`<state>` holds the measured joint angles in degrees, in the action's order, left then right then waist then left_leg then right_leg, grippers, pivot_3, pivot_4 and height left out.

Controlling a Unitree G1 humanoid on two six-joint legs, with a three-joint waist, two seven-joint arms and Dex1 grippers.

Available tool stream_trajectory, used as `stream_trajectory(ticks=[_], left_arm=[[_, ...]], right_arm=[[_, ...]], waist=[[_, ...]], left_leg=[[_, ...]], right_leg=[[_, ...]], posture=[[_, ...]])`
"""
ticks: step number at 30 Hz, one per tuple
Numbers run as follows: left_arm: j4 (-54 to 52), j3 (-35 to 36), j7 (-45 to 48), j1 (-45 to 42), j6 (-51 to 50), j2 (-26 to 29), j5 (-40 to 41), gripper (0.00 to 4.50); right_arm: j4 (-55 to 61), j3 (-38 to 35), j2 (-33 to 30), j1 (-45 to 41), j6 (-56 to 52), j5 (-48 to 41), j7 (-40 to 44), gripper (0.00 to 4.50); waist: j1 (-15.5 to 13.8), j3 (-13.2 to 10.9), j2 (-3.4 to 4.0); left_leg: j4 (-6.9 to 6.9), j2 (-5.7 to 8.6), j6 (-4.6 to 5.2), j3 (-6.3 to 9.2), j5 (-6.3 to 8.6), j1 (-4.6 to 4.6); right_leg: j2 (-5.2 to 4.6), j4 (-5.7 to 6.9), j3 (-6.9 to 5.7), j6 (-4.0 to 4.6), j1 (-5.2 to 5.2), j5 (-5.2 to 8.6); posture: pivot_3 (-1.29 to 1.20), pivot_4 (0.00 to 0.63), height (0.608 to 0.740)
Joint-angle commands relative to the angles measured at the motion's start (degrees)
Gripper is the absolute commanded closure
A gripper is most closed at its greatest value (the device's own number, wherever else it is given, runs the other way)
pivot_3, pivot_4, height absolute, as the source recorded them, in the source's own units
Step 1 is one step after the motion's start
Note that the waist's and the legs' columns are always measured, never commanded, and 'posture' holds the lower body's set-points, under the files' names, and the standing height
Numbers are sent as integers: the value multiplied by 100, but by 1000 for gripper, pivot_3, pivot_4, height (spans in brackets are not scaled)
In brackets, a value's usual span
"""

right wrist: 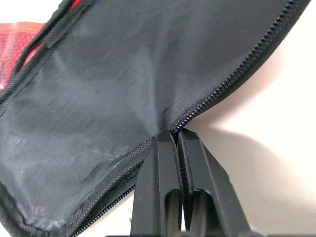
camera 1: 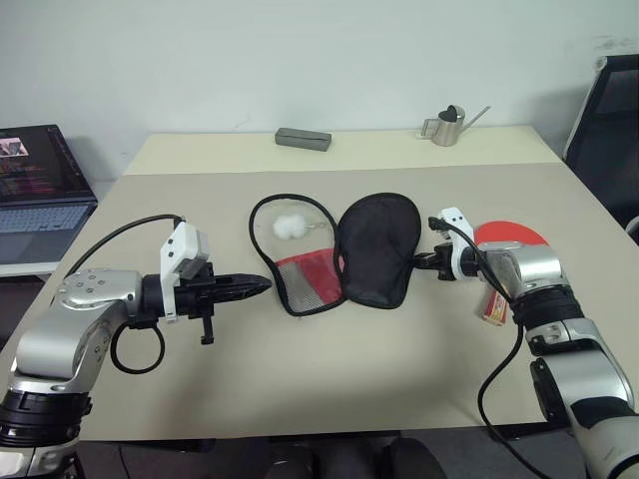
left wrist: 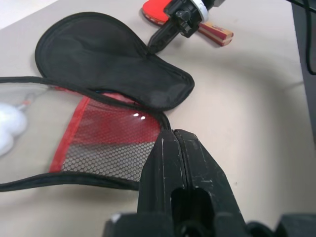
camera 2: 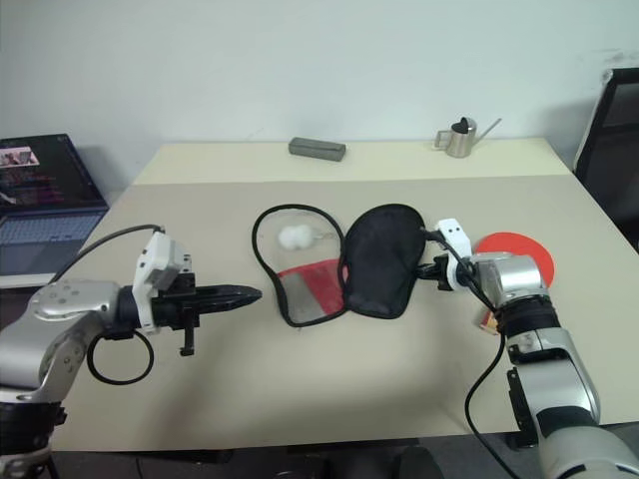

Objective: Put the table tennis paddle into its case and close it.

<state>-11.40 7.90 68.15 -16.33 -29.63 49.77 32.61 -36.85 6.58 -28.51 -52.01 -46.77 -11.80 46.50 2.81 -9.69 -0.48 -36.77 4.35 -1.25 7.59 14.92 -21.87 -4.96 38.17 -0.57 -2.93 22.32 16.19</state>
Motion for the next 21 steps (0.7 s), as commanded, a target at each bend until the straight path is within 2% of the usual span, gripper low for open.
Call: stream_trajectory(ticks=[1,21], left_arm=[[-172,-39,8,-157,13,-21,81,4500],[24,-664,75,-698,118,-365,-81,4500]], right_arm=[[-291,148,-222,-361,366,286,290,4490],[-2301,808,-187,-1508,2590,1730,840,4490]], waist=[[1,0,0],[12,0,0]], left_leg=[[0,0,0,-1,0,0],[0,1,-12,-4,-7,-1]], right_leg=[[0,0,0,0,0,0],[2,-2,-1,0,2,0]], posture=[[0,150,740],[0,150,740]])
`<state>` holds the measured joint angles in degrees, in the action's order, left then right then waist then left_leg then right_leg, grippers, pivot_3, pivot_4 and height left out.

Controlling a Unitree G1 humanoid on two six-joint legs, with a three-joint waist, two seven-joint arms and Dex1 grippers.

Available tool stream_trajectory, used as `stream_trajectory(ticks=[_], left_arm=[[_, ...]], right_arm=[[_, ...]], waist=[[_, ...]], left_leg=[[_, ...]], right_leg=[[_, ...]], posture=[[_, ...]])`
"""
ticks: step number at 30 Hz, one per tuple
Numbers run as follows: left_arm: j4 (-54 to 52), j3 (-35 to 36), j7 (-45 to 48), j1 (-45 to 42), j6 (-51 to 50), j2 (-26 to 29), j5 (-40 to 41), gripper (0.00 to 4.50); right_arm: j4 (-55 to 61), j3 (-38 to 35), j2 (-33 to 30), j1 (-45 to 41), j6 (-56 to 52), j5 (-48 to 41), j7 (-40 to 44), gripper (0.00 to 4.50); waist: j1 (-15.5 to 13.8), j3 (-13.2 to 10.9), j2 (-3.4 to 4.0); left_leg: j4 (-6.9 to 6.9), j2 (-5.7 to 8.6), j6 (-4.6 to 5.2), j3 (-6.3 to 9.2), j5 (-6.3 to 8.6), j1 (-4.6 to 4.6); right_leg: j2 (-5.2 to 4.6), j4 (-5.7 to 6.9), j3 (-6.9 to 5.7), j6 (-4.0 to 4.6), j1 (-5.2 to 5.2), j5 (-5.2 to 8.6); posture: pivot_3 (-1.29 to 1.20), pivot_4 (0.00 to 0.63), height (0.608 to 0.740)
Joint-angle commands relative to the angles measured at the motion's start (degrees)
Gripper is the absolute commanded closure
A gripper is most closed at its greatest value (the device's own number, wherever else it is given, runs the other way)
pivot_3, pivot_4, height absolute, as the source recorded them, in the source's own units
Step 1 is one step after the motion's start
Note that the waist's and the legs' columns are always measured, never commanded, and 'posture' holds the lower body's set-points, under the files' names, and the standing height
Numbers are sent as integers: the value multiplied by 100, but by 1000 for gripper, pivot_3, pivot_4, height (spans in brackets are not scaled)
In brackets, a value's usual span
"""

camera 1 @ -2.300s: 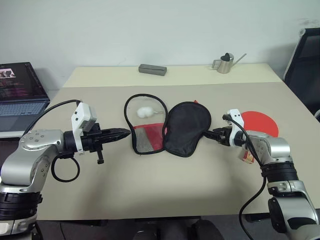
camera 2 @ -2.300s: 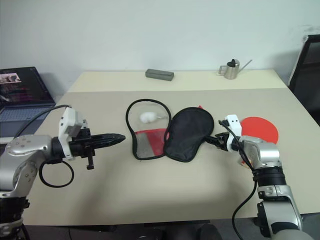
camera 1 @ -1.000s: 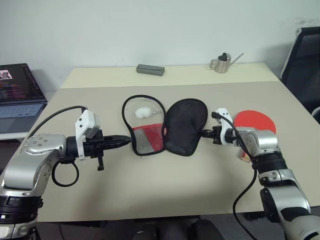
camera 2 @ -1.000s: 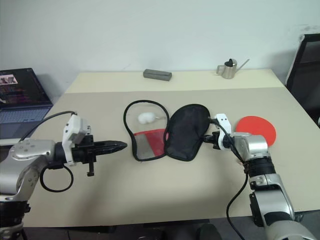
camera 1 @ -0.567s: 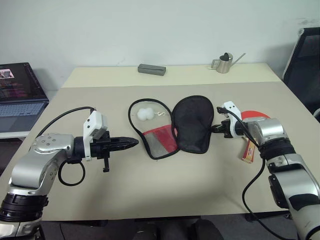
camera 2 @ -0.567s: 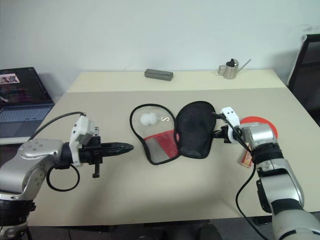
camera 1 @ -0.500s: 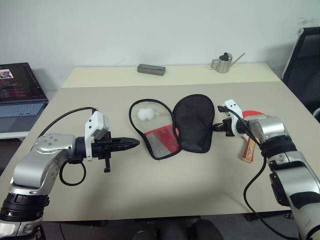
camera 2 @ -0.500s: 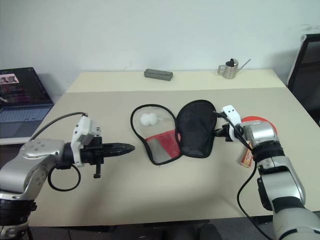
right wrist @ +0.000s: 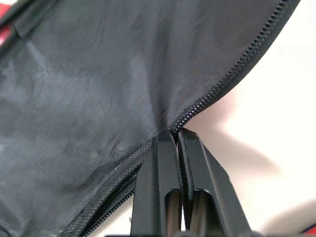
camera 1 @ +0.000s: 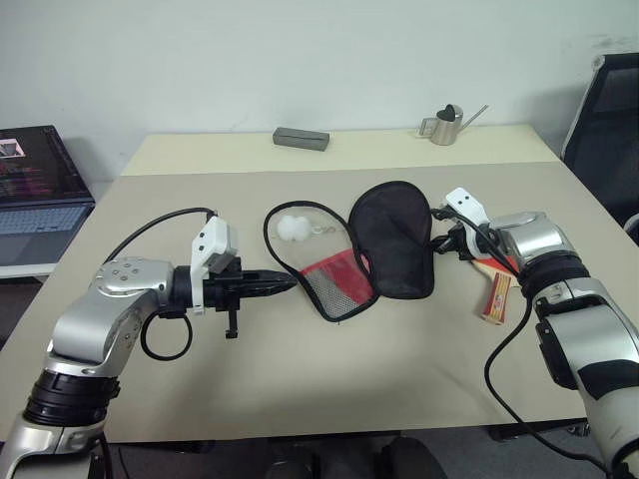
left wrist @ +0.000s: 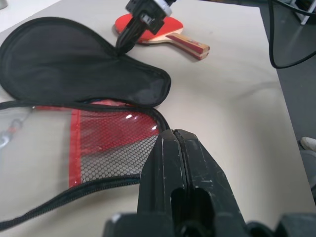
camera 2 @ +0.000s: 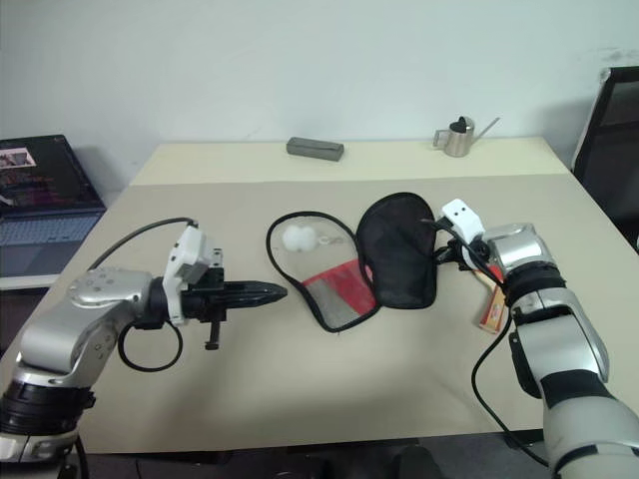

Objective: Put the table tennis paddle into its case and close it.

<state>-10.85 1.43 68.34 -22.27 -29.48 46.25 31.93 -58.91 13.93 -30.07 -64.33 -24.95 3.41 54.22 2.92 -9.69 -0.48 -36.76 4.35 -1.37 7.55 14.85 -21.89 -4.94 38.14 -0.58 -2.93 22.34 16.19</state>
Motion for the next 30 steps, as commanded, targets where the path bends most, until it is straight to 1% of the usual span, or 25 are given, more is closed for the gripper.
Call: stream_trajectory(ticks=[1,6,12,16,20,21,24,26,30], left_arm=[[-20,-37,60,-114,113,-34,-31,4500],[80,-80,92,-192,158,-90,-95,4500],[137,-82,105,-223,209,-149,-135,4500],[161,-68,112,-225,224,-161,-159,4500],[192,-71,129,-234,245,-166,-177,4500],[203,-75,131,-240,252,-173,-181,4500],[224,-92,122,-259,262,-203,-192,4500],[231,-86,108,-270,261,-227,-192,4500],[288,-63,103,-328,260,-267,-200,4500]], right_arm=[[-168,100,-20,-324,516,276,56,4490],[-521,54,89,-530,847,457,-37,4490],[-642,-128,211,-525,841,412,-111,4490],[-661,-216,186,-450,768,407,-184,3598],[-699,-346,152,-463,730,387,-318,2154],[-714,-390,123,-494,750,377,-389,1737],[-730,-583,39,-606,729,278,-534,790],[-621,-778,-60,-694,607,146,-515,48],[-16,-1008,-322,-566,163,-74,-204,13]], waist=[[1,0,0],[6,0,0],[16,0,0],[16,0,0],[18,0,0],[18,0,0],[17,0,0],[16,0,0],[14,-1,1]], left_leg=[[0,0,0,0,0,0],[0,0,-1,0,0,0],[0,0,-1,1,-1,0],[0,-1,-2,2,-1,0],[0,-1,-2,2,-1,0],[0,-1,-2,2,0,0],[0,0,-2,2,-1,0],[-1,1,-2,2,-1,0],[-1,0,-2,2,-1,-2]], right_leg=[[0,0,0,0,0,0],[1,0,0,0,0,0],[0,0,1,0,0,0],[0,1,3,0,0,0],[0,1,3,1,0,0],[0,1,3,0,0,0],[0,1,3,1,0,0],[0,1,3,0,0,0],[0,0,2,0,1,0]], posture=[[0,150,740],[0,150,740],[0,150,740],[0,150,740],[0,150,740],[0,150,740],[0,150,740],[0,150,740],[0,150,740]])
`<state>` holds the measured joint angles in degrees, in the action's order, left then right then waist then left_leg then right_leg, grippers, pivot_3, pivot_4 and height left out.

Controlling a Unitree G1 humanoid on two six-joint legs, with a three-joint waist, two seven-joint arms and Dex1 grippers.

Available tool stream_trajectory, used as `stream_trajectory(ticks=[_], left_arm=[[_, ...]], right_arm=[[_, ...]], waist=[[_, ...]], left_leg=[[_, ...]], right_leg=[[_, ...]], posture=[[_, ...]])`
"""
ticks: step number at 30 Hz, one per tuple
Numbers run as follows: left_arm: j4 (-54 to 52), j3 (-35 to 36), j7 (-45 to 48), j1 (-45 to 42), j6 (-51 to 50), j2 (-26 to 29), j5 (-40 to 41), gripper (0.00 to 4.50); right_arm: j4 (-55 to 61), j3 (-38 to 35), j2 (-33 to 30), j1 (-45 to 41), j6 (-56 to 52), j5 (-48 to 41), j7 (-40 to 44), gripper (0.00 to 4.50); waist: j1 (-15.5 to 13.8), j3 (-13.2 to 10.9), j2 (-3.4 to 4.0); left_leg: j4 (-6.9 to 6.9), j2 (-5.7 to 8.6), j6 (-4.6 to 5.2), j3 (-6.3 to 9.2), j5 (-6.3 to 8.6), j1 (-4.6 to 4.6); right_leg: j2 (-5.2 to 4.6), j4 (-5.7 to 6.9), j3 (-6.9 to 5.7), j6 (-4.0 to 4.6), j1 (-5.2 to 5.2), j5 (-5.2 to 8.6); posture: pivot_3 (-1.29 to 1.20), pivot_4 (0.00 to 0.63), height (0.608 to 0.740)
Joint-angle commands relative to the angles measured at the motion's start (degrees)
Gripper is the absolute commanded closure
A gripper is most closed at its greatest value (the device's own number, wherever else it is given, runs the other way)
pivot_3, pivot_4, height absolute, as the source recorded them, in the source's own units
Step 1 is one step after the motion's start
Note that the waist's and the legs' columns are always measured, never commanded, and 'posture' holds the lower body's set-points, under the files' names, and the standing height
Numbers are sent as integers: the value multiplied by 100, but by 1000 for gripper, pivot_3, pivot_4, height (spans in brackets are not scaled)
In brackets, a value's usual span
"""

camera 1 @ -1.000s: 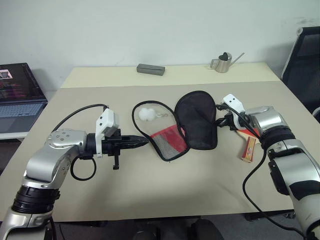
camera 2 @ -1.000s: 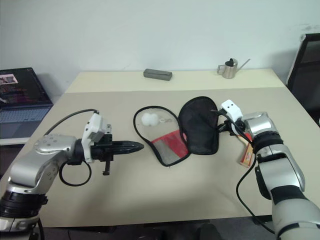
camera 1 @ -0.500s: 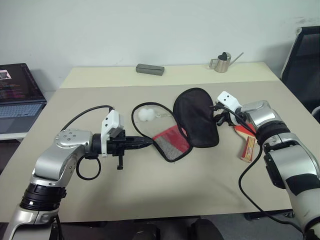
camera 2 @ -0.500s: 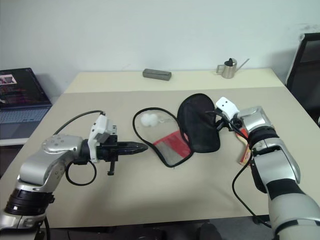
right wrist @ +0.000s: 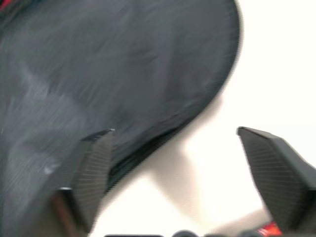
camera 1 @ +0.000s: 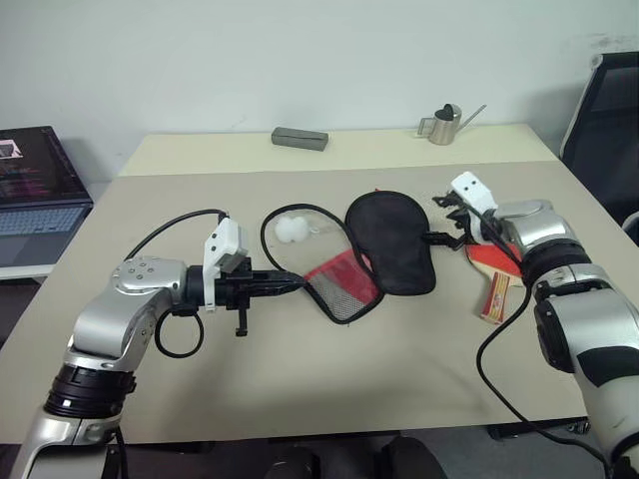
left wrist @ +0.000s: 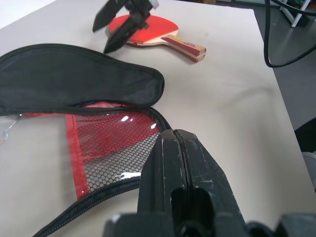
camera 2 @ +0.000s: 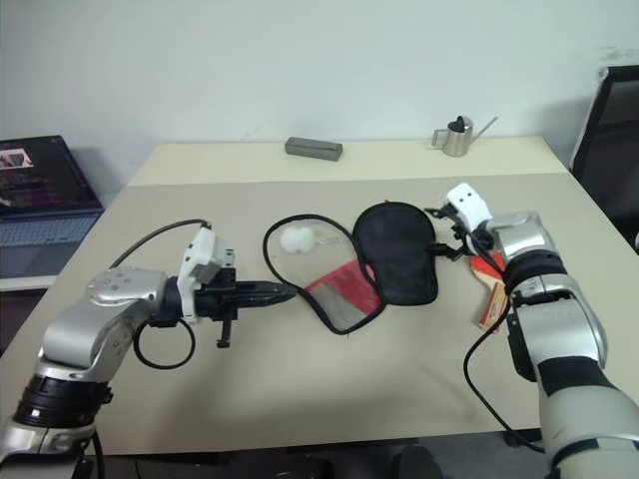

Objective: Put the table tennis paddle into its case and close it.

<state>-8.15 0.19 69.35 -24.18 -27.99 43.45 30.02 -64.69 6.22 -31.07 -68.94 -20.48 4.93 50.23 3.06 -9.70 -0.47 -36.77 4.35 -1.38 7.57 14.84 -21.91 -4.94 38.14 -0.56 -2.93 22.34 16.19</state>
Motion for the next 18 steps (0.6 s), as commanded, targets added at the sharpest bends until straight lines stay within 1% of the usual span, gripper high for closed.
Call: stream_trajectory(ticks=[1,4,6,7,9,12,14,18], left_arm=[[72,53,15,-192,125,2,-23,4500],[218,19,61,-355,165,-25,-47,4500],[289,-10,95,-439,188,-43,-60,4500],[330,-35,126,-483,209,-55,-73,4500],[423,-100,191,-577,259,-89,-109,4500],[555,-218,336,-736,319,-154,-146,4500],[664,-304,446,-860,356,-197,-168,4500],[969,-495,726,-1193,474,-298,-282,4500]], right_arm=[[1011,-293,-342,118,-553,-317,321,13],[2429,-534,-626,853,-1407,-597,374,13],[3380,-724,-753,1356,-1956,-748,231,13],[3906,-830,-805,1658,-2241,-805,128,13],[4895,-1154,-782,2239,-2789,-841,-383,13],[6214,-1671,-522,3089,-3378,-667,-1422,13],[7006,-1963,-214,3528,-3827,-622,-1994,13],[8503,-2211,515,4209,-4672,-551,-2813,13]], waist=[[3,0,0],[-28,1,-1],[-53,1,-1],[-73,1,-1],[-90,0,0],[-111,0,0],[-117,0,0],[-118,1,0]], left_leg=[[0,0,0,0,0,0],[-2,-2,1,4,1,-2],[-4,0,2,4,2,-6],[-6,0,2,5,2,-8],[-7,1,3,5,2,-9],[-10,0,3,1,2,-9],[-10,-3,2,5,2,-9],[-13,1,3,1,2,-7]], right_leg=[[0,0,0,0,0,0],[0,-1,-3,0,-1,0],[0,-2,-4,-1,-2,0],[-1,-2,-5,-1,-2,0],[-2,-2,-5,-1,-1,0],[-3,4,-1,-2,5,-1],[-5,4,-1,-2,4,-1],[-2,13,0,-3,5,0]], posture=[[0,150,740],[0,150,740],[0,150,740],[0,150,740],[0,150,740],[0,150,740],[0,150,740],[0,150,740]])
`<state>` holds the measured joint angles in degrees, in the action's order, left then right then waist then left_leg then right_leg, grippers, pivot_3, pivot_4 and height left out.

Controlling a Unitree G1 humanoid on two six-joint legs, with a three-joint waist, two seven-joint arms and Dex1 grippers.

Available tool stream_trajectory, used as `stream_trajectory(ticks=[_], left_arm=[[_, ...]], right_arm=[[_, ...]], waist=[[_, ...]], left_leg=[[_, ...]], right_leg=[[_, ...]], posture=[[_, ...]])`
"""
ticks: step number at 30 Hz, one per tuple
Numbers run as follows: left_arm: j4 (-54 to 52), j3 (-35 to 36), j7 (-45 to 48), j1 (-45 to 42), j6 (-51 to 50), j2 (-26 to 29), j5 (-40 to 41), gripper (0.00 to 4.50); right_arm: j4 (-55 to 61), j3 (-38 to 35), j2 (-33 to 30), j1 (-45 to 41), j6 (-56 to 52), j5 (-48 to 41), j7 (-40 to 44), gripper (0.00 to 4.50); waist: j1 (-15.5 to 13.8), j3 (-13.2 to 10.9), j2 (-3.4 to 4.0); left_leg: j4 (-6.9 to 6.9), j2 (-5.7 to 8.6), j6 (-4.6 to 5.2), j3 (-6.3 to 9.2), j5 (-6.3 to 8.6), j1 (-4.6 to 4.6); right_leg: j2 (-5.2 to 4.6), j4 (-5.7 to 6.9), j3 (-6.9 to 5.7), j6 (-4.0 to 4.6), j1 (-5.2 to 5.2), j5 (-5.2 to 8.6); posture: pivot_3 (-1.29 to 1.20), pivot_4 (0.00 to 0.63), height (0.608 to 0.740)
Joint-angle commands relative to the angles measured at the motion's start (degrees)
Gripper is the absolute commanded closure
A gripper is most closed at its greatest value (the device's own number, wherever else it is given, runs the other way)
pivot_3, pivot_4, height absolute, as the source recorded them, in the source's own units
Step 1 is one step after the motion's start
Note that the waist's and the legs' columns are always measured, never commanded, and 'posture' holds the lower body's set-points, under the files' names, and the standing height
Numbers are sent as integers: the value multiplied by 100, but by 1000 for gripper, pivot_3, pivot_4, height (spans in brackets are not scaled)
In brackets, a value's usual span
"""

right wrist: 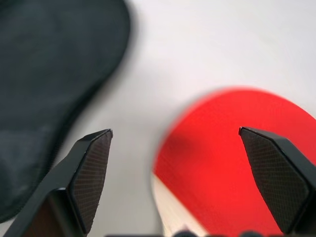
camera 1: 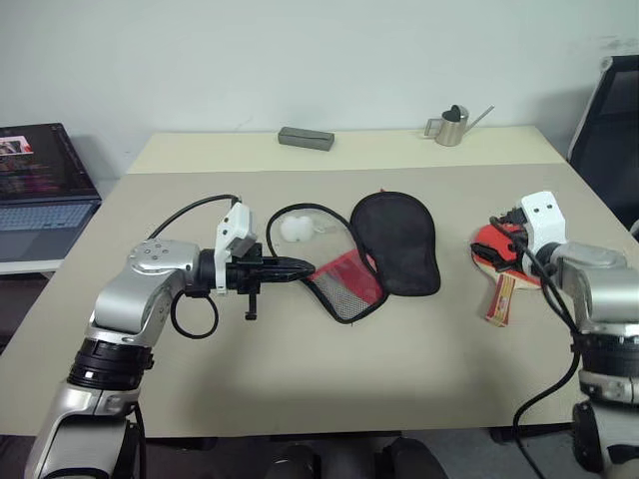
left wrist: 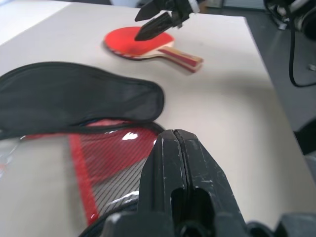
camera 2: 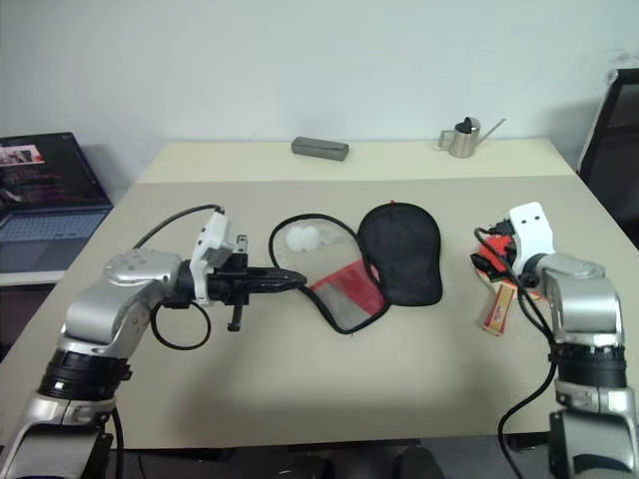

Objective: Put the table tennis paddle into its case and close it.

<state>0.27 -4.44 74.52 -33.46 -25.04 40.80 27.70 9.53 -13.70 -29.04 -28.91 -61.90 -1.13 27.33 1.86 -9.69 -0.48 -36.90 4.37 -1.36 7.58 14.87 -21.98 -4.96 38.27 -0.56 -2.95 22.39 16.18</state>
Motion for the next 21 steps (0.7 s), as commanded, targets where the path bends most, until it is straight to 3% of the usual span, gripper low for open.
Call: stream_trajectory(ticks=[1,7,16,21], left_arm=[[206,-77,280,-351,213,-51,-75,4500],[695,-274,619,-809,467,-186,-272,4500],[926,-331,823,-977,638,-257,-426,4500],[939,-311,852,-972,668,-247,-466,4500]], right_arm=[[1377,-275,533,286,-789,50,-701,13],[2133,-366,1524,550,-1273,260,-1734,13],[1907,-400,1935,1142,-614,538,-2612,13],[1483,-713,2279,1006,-590,400,-2851,13]], waist=[[1,0,0],[2,0,0],[28,0,0],[52,0,-1]], left_leg=[[0,0,0,0,0,0],[-6,6,9,-6,4,9],[-6,5,11,-19,4,10],[-6,3,15,-20,4,14]], right_leg=[[0,2,1,0,0,0],[3,34,0,-1,8,1],[5,59,11,-1,27,2],[7,66,11,-1,26,2]], posture=[[0,150,740],[0,150,740],[0,150,740],[0,150,740]])
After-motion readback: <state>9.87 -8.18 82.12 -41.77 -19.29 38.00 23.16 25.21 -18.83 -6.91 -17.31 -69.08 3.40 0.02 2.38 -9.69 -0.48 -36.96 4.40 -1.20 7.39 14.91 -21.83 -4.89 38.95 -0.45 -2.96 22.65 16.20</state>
